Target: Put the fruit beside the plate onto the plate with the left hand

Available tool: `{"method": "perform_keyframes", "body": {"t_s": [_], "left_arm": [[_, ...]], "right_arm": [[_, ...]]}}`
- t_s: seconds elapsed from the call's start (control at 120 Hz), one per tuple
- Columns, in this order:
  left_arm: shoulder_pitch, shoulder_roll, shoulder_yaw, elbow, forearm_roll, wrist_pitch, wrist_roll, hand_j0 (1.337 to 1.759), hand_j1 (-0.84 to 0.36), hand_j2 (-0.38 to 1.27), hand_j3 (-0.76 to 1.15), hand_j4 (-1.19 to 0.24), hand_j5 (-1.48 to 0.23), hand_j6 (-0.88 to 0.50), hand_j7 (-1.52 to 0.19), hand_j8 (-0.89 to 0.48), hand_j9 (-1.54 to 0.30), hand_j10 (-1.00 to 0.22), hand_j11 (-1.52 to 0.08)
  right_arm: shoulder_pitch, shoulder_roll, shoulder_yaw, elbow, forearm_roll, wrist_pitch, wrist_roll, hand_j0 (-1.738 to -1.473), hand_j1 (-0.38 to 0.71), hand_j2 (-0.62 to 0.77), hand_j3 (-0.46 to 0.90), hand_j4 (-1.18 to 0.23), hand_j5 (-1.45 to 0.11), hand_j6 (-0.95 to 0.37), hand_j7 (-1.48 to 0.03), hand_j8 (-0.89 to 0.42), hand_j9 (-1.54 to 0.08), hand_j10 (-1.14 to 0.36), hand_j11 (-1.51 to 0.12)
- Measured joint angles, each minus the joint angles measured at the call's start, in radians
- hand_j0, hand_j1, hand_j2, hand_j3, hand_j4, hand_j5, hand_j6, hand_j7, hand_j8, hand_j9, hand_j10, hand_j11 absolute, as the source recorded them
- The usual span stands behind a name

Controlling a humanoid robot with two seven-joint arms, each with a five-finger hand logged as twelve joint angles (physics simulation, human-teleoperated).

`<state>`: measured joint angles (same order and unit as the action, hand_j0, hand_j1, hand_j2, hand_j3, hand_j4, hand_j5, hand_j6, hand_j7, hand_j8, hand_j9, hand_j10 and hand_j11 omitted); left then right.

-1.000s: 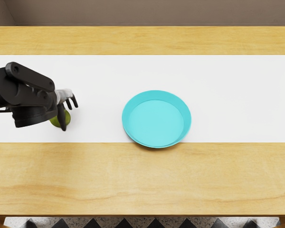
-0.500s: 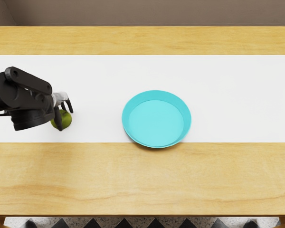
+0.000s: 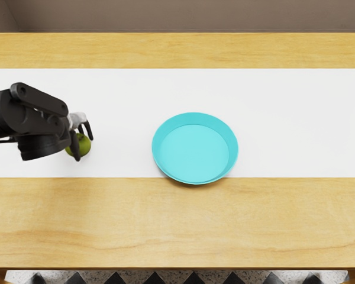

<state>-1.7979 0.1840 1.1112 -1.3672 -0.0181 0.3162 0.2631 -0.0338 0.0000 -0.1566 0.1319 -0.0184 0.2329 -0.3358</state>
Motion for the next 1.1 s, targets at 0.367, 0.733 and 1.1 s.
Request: {"method": "perform_keyframes", "body": {"t_s": [0.367, 0.733, 1.1], "left_arm": [[-0.134, -0.072, -0.022, -0.005, -0.007, -0.032, -0.002, 1.657, -0.22, 0.21, 0.0, -0.53, -0.71, -0.48, -0.71, -0.47, -0.7, -0.54, -0.7], [-0.266, -0.184, -0.094, -0.008, -0.078, -0.045, -0.002, 1.658, -0.27, 0.33, 0.0, -0.52, -0.71, -0.46, -0.71, -0.45, -0.69, -0.53, -0.69], [-0.271, -0.184, -0.203, -0.008, -0.099, -0.069, -0.001, 1.658, -0.26, 0.29, 0.0, -0.52, -0.7, -0.46, -0.7, -0.44, -0.69, -0.53, -0.69]], "right_arm": [[0.0, 0.0, 0.0, 0.0, 0.0, 0.0, 0.0, -1.658, -0.35, 0.0, 0.0, 0.0, 0.0, 0.0, 0.0, 0.0, 0.0, 0.0, 0.0], [0.0, 0.0, 0.0, 0.0, 0.0, 0.0, 0.0, -1.658, -0.35, 0.0, 0.0, 0.0, 0.0, 0.0, 0.0, 0.0, 0.0, 0.0, 0.0], [0.0, 0.0, 0.0, 0.0, 0.0, 0.0, 0.0, -1.658, -0.35, 0.0, 0.0, 0.0, 0.0, 0.0, 0.0, 0.0, 0.0, 0.0, 0.0]]}}
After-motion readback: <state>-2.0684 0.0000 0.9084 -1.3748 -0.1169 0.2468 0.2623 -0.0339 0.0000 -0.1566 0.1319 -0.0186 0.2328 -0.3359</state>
